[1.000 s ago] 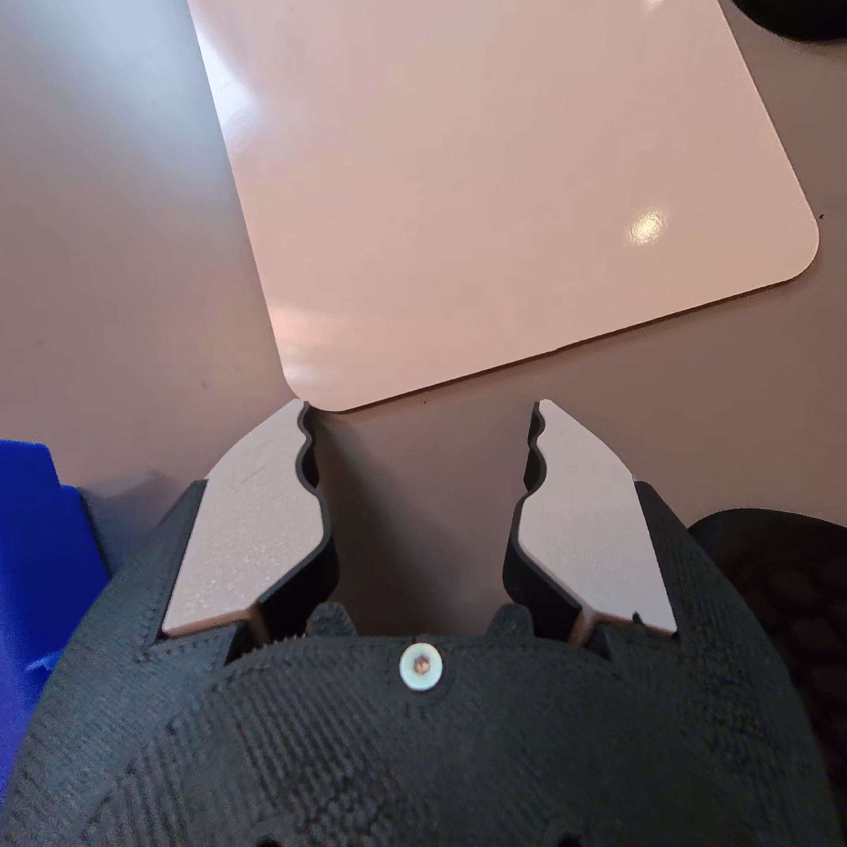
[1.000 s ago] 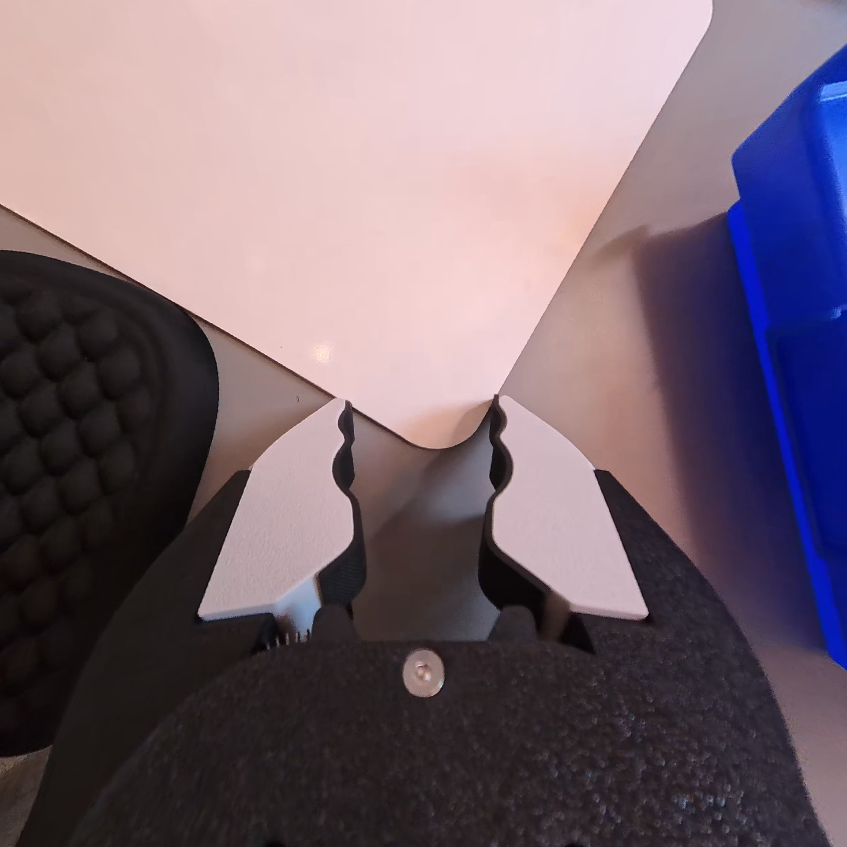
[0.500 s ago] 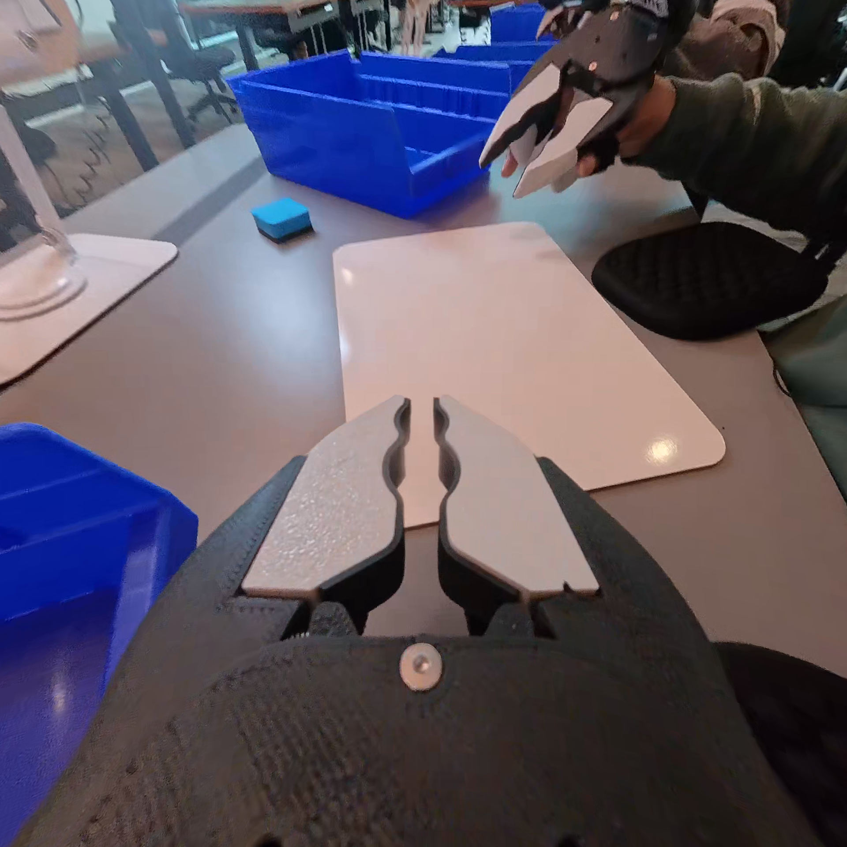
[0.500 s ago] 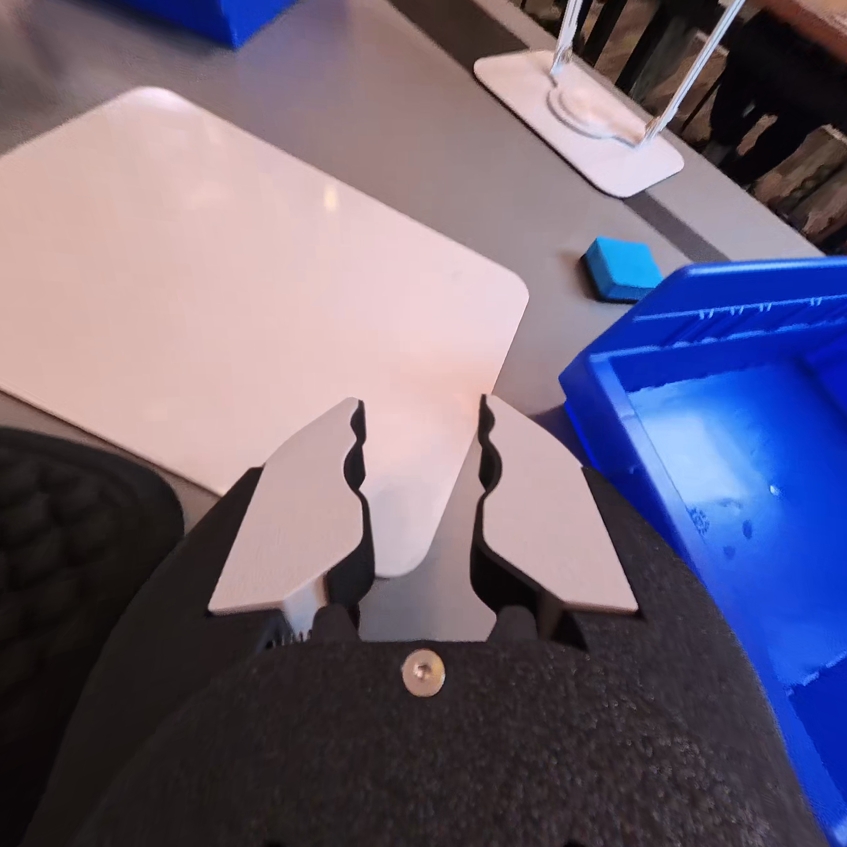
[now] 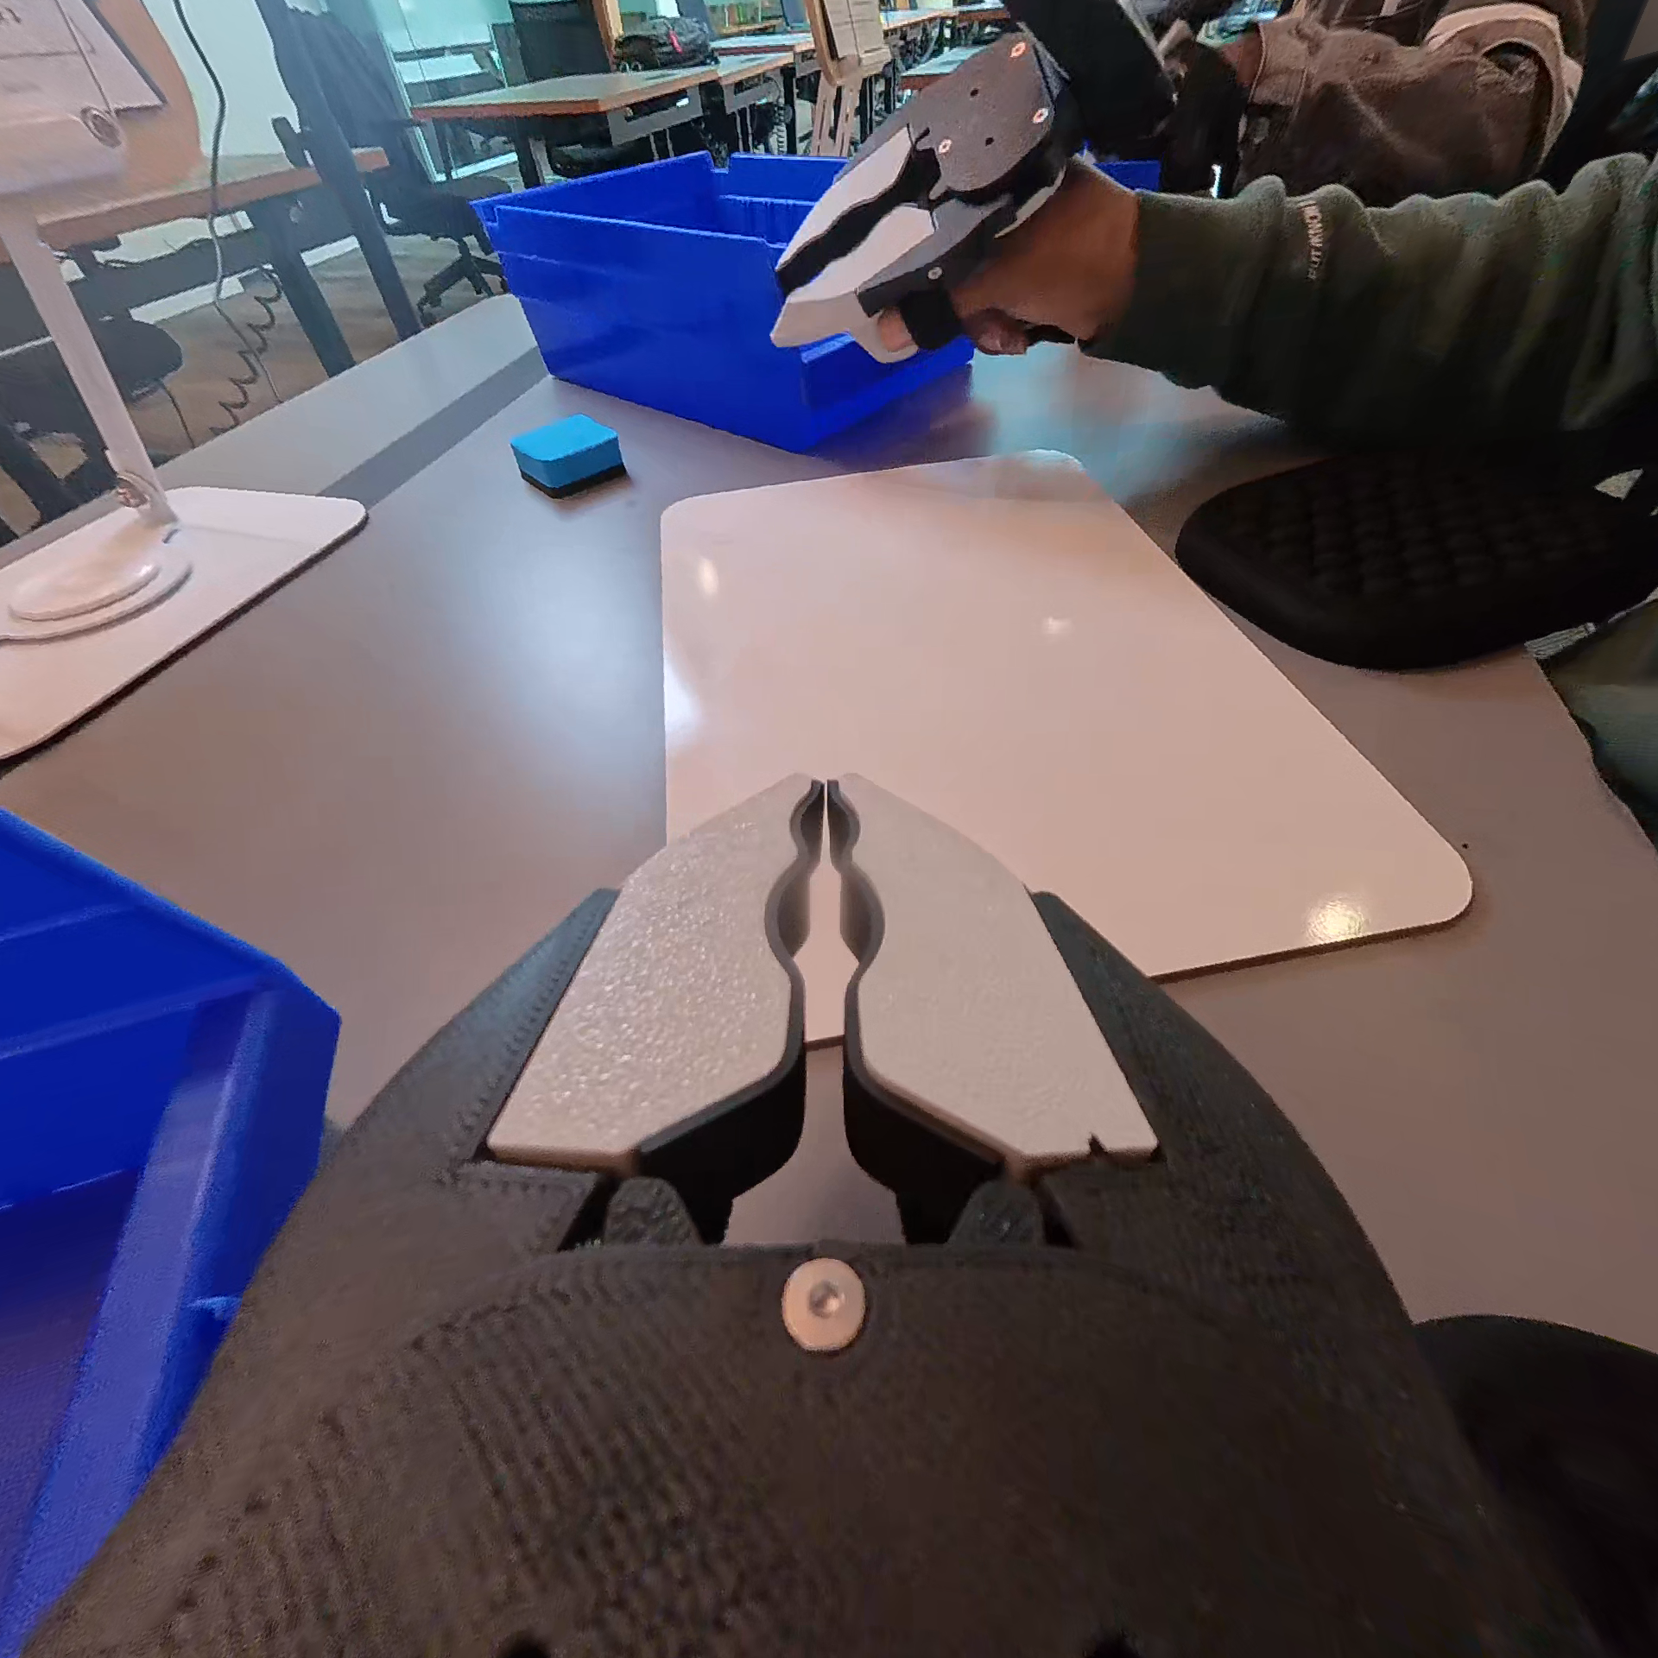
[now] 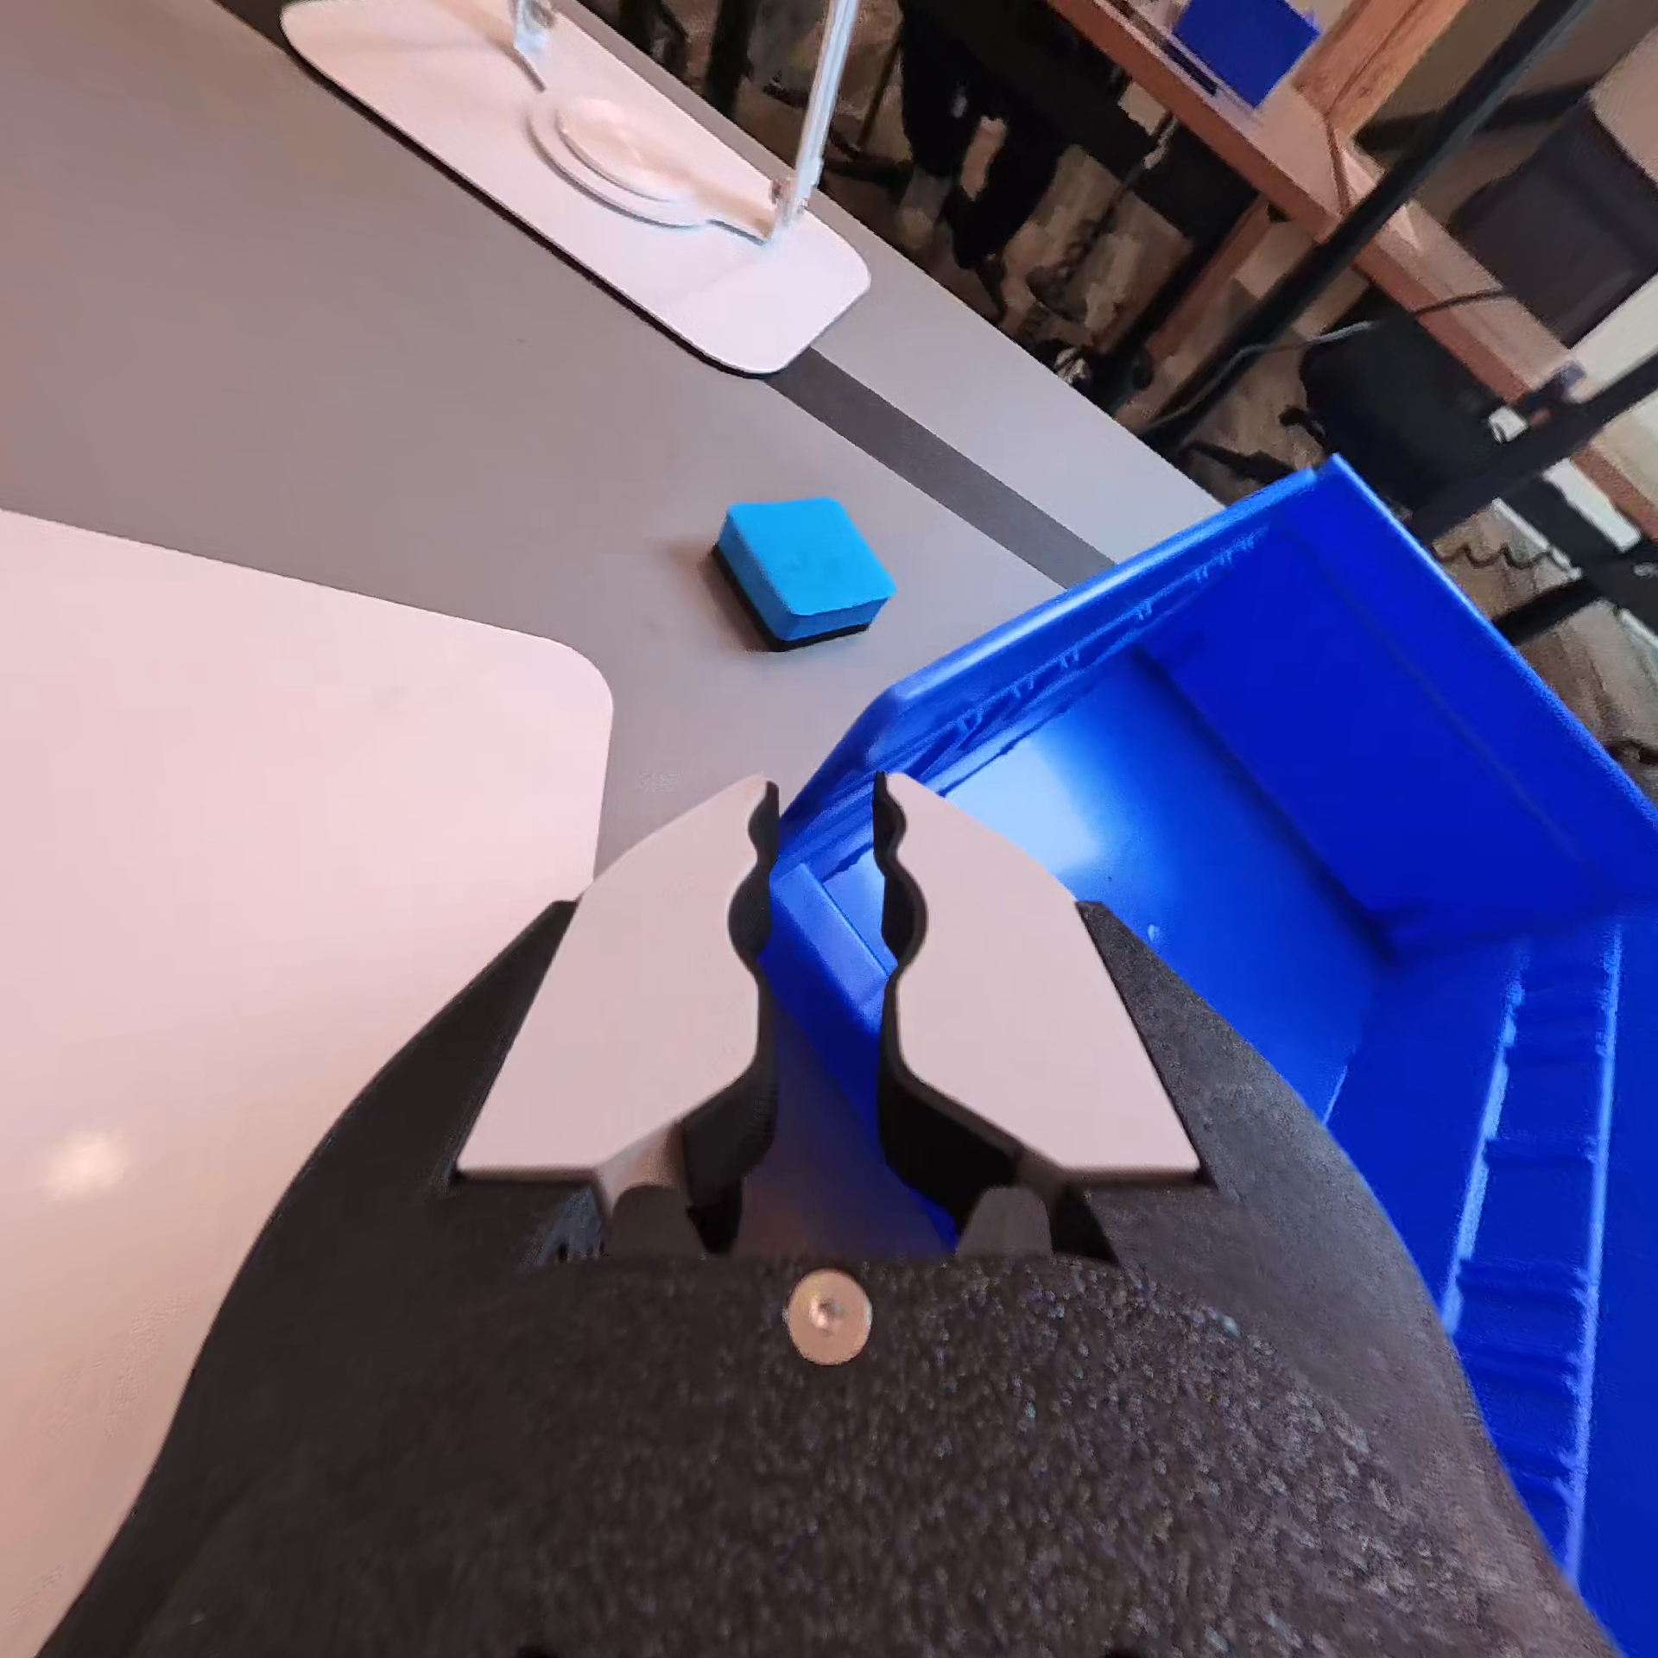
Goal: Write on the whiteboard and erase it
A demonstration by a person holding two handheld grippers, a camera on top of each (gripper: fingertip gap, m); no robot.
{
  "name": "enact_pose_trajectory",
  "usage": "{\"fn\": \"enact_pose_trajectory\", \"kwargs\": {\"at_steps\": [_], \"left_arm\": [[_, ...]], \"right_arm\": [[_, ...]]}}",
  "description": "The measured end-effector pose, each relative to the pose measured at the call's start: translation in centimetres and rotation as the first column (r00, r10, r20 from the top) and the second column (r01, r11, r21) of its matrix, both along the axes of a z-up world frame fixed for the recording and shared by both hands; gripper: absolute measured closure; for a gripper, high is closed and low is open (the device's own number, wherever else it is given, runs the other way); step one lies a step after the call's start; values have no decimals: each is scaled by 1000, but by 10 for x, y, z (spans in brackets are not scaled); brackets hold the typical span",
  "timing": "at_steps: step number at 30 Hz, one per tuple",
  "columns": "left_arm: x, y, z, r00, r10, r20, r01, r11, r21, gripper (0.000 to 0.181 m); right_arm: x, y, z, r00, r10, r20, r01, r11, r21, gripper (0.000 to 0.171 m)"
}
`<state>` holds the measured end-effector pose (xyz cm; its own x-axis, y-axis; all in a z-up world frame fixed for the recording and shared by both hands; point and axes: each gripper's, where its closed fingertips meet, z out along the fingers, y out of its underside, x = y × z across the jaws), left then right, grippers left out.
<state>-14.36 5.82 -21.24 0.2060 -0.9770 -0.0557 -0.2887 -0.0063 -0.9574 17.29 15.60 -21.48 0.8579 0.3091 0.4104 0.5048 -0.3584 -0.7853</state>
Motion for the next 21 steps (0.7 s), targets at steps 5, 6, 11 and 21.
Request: {"fn": "enact_pose_trajectory", "kwargs": {"at_steps": [5,6,11,21], "left_arm": [[-1,-2,-6,1000,-10,-10,10,1000,-13,181],[0,-2,-6,1000,-12,-9,12,1000,-18,181],[2,-1,-10,1000,-13,-11,12,999,-35,181],[-2,8,-6,999,34,14,-33,998,-45,174]], "right_arm": [[9,-14,-1,990,115,77,-115,993,-3,152],[12,-18,-1,985,144,91,-144,990,-13,152],[35,-24,-1,963,249,100,-248,968,-22,152],[-4,-17,56,967,254,-23,-254,967,-4,125]]}}
